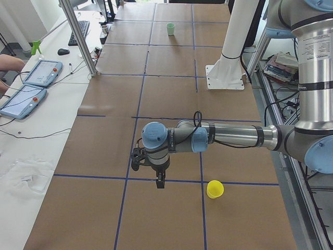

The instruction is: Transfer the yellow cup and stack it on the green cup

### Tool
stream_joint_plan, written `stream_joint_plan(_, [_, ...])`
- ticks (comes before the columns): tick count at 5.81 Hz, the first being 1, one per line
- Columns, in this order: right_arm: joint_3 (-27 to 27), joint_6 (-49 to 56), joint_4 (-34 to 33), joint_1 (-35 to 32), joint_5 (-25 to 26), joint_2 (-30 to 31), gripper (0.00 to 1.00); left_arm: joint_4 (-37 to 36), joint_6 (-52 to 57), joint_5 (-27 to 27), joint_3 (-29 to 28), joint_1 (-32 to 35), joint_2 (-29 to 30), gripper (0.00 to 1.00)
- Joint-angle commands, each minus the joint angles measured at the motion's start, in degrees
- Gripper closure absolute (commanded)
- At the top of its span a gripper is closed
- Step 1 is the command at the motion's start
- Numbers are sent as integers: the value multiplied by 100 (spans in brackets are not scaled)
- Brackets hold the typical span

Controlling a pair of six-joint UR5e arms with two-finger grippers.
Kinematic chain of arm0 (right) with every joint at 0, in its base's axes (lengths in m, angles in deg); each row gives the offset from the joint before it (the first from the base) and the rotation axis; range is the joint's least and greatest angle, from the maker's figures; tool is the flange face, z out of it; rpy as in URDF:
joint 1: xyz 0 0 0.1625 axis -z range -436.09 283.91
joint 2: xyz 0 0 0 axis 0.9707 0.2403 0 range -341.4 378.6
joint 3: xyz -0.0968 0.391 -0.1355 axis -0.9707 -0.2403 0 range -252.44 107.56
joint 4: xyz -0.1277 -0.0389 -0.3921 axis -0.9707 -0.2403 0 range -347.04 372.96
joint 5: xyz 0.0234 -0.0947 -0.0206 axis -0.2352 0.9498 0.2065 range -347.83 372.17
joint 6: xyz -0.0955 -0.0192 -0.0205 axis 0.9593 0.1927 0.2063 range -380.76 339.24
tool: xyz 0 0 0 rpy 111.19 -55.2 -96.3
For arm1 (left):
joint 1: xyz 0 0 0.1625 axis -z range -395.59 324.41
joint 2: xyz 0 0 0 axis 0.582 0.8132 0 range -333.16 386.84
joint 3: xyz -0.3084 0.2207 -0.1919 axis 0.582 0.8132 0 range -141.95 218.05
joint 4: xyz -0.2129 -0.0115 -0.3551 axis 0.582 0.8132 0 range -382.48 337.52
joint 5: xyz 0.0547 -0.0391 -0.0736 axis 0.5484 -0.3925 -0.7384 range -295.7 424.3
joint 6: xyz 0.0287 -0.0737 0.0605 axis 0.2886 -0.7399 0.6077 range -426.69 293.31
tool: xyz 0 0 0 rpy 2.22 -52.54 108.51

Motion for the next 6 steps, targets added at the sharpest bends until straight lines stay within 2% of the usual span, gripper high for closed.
stream_joint_plan(1, [5,0,0,9,0,0,0,1,0,-9,17,0,0,0])
stream_joint_plan(4, [22,0,0,0,0,-9,0,9,-61,36,281,-35,104,0])
stream_joint_plan(6, [22,0,0,9,0,-9,0,255,-9,-26,342,-27,561,0])
